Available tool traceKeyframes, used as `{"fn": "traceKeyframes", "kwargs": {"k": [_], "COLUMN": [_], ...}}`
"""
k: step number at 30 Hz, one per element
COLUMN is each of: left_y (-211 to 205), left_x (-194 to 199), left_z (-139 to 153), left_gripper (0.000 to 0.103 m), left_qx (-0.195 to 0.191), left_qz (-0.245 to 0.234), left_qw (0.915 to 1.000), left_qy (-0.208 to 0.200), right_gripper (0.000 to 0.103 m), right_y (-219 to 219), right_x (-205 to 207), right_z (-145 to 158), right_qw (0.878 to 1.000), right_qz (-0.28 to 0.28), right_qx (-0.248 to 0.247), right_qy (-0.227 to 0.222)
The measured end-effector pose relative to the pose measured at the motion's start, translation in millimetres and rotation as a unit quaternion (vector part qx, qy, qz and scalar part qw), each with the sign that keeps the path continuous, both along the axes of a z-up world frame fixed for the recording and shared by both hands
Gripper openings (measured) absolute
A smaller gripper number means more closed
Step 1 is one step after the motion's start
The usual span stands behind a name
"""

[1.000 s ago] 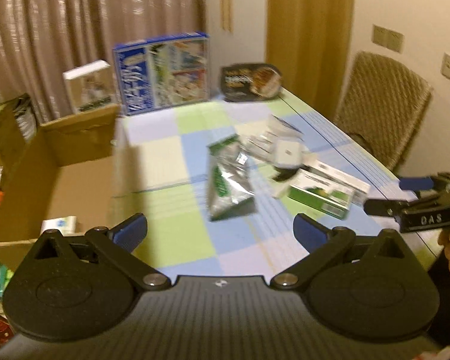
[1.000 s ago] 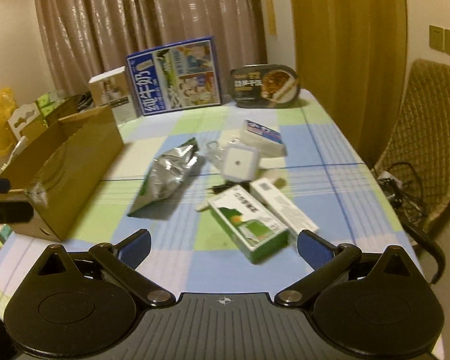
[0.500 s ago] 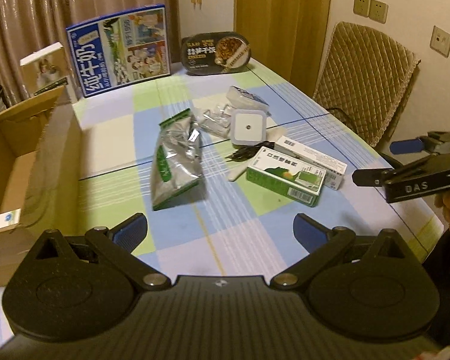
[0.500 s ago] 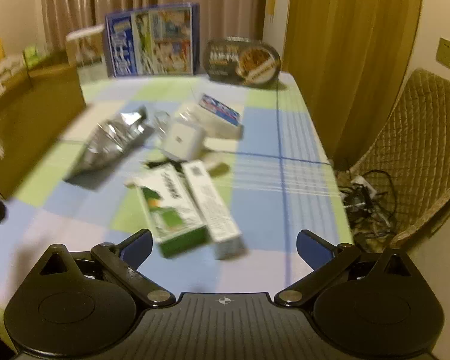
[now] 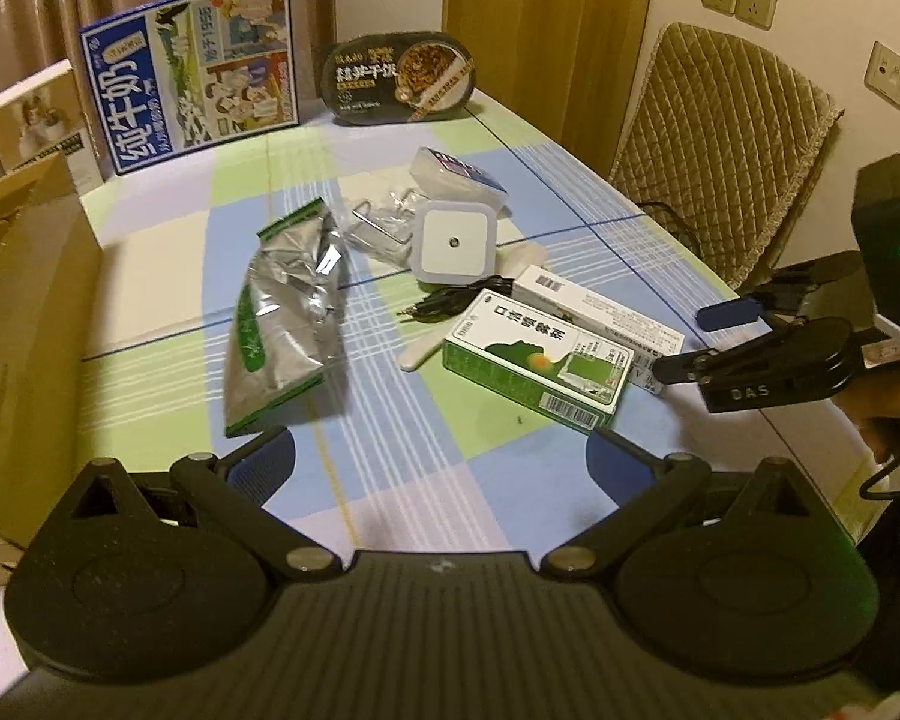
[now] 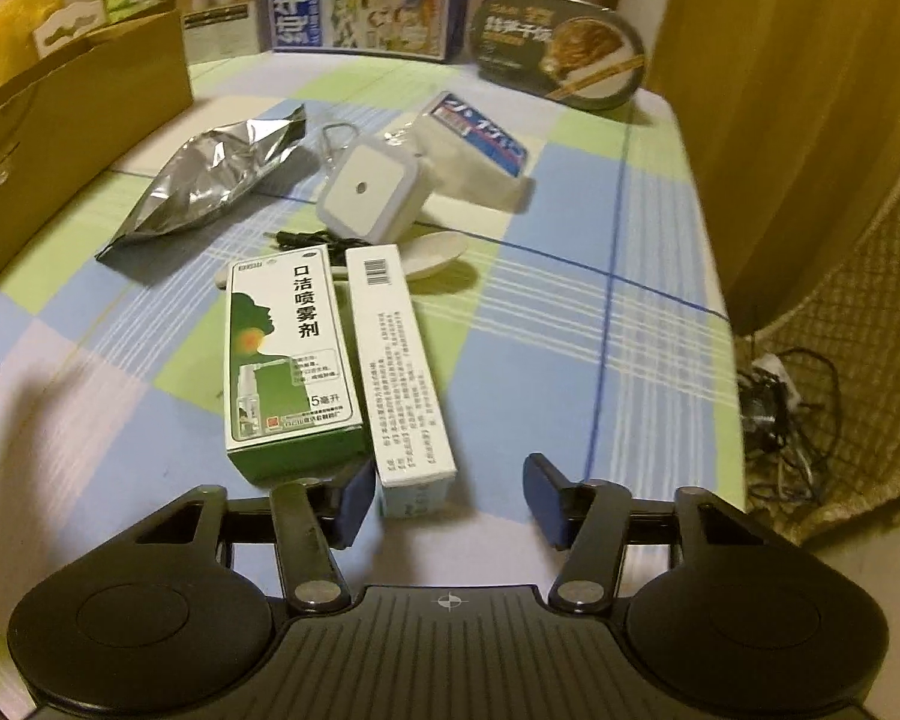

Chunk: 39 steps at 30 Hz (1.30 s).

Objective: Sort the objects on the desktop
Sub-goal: 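Move both tools back over the remaining items on the table, then grasp the long white barcode box with the right tool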

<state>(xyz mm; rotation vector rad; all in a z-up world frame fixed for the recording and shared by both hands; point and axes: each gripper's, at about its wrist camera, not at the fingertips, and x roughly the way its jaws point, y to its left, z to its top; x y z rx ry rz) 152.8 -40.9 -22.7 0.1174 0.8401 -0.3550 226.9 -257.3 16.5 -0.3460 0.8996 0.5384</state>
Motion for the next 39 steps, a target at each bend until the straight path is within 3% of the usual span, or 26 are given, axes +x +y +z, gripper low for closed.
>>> {"fn": "traceKeyframes", "kwargs": {"k": [4, 9, 18, 23, 30, 32, 36, 39], "left_y": [-4.3, -4.0, 5.2, 1.3, -22.8, -33.1, -47.9, -55.7], "left_x": [6.4, 10.7, 13.2, 15.0, 32.1, 41.8, 53.5, 57.1], "left_z": [-8.3, -14.7, -24.4, -30.5, -40.8, -46.9, -56.0, -63.1], "left_gripper": [0.101, 0.101, 0.101, 0.099, 0.098, 0.089, 0.085, 0.078], "left_qx": [-0.004, -0.008, -0.017, -0.029, -0.051, -0.052, -0.052, -0.028], "left_qz": [0.000, 0.004, 0.022, 0.025, 0.036, 0.044, 0.059, 0.060], "left_qw": [1.0000, 0.9999, 0.9992, 0.9987, 0.9972, 0.9959, 0.9942, 0.9949], "left_qy": [0.009, 0.015, 0.027, 0.035, 0.043, 0.060, 0.073, 0.076], "right_gripper": [0.032, 0.023, 0.023, 0.023, 0.023, 0.023, 0.023, 0.023], "right_y": [5.0, 14.2, 31.3, 32.2, 13.8, 10.8, 10.8, 12.5], "right_x": [7.4, 4.6, -32.3, -38.0, -30.5, -31.4, -33.1, -34.4], "right_z": [-4.2, -5.3, -3.5, 0.2, -2.9, -3.7, -4.6, -4.6], "right_qw": [1.000, 1.000, 0.994, 0.999, 0.997, 0.996, 0.996, 0.996], "right_qz": [0.010, 0.020, 0.017, -0.032, -0.074, -0.080, -0.083, -0.082], "right_qx": [0.007, 0.012, 0.079, 0.033, 0.027, 0.028, 0.031, 0.035], "right_qy": [0.001, 0.021, 0.075, 0.023, 0.008, 0.009, 0.008, 0.009]}}
